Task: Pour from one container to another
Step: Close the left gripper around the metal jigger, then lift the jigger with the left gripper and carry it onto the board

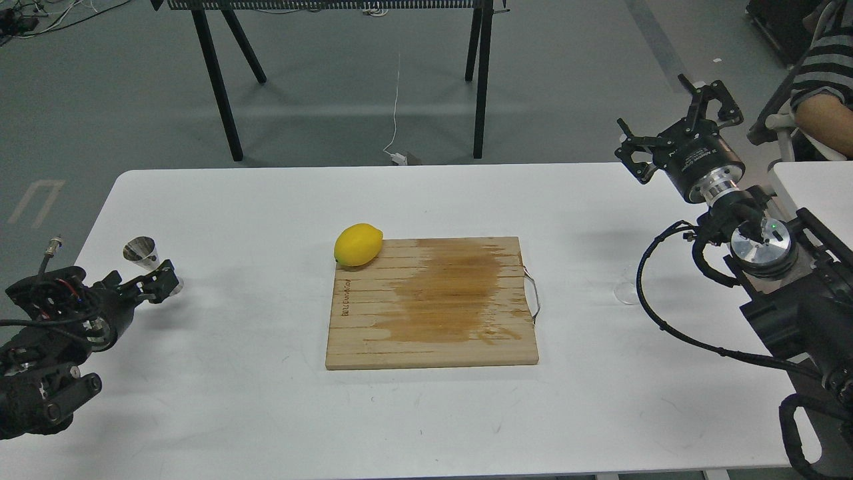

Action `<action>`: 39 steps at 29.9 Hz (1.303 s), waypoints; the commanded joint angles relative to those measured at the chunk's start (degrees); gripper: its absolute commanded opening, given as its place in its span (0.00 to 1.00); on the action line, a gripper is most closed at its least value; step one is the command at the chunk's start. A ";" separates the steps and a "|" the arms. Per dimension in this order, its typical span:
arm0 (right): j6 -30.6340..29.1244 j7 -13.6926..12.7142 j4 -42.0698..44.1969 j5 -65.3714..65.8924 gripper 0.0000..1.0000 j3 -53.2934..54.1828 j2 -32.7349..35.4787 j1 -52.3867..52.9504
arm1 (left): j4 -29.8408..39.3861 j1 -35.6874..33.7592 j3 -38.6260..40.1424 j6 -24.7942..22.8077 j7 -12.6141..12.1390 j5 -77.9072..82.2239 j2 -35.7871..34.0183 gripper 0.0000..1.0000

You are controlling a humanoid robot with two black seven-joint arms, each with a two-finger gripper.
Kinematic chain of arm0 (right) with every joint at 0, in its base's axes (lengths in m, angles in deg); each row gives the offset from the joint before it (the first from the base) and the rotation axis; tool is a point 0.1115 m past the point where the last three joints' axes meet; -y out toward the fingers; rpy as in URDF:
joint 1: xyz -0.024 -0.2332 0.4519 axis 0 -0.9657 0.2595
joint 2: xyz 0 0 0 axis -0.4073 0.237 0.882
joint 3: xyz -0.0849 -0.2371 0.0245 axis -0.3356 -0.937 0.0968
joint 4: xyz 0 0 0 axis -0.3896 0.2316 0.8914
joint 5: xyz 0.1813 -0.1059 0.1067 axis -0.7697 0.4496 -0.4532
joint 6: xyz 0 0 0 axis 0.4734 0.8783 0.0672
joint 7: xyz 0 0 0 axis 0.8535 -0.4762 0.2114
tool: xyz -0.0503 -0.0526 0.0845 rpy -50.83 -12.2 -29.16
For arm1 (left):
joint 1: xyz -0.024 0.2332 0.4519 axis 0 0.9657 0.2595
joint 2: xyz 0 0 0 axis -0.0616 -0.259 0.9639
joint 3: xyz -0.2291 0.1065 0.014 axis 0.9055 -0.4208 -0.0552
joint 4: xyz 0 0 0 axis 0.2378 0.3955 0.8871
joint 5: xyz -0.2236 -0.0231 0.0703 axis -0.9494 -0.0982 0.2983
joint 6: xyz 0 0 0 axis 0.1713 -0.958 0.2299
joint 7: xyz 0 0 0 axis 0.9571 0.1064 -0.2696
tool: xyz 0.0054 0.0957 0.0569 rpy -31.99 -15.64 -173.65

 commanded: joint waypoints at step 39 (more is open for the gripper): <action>0.00 -0.20 0.53 0.09 0.99 -0.09 1.93 2.02 | 4.17 -5.59 0.05 7.20 0.79 0.52 -3.30 0.02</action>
